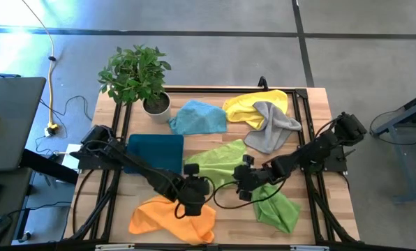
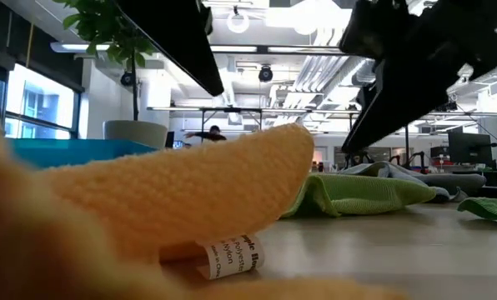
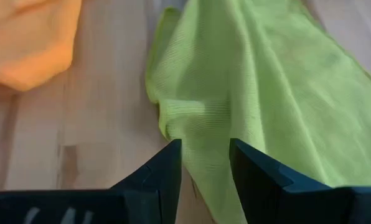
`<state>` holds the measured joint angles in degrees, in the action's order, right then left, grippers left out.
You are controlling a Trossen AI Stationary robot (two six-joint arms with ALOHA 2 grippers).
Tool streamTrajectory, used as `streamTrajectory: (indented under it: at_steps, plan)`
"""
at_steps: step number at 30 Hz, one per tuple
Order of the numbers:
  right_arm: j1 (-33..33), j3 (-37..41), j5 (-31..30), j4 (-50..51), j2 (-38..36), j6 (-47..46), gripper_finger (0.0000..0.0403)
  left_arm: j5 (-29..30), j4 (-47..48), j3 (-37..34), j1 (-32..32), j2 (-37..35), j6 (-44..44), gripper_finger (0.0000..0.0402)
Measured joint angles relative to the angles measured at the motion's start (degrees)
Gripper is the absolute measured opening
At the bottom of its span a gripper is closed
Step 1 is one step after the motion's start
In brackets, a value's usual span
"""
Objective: Fold microfiber towels
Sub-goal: Fold the light green microfiber towel on the table
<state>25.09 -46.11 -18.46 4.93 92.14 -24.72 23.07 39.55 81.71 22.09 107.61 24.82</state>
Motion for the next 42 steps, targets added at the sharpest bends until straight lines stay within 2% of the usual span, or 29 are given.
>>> streamTrajectory:
  at_steps: [7, 17, 28, 34, 42]
  plan:
    - [0.0, 0.0, -1.1, -8.9, 3.8, 2.9, 0.0129, -2.5, 1.6, 0.0, -0.3, 0.0, 0.5, 0.0113]
    - [0.0, 0.0, -1.5, -13.1, 9.6, 2.5, 0.0177, -2.8, 3.1, 0.0, 4.2, 0.0, 4.0, 0.0113]
    - [1.5, 0.1, -0.6, -15.4, 10.3, 1.9, 0.0178, -2.3, 3.1, 0.0, 4.2, 0.0, 6.9, 0.0113]
    - [2.1, 0.1, -5.2, -15.4, 10.7, -0.1, 0.0178, -0.9, 3.0, 0.0, 4.1, 0.0, 7.1, 0.0113]
    - [2.1, 0.1, -7.0, -17.7, 12.6, -3.6, 0.0178, 0.1, 2.6, 0.0, 4.1, 0.0, 7.1, 0.0113]
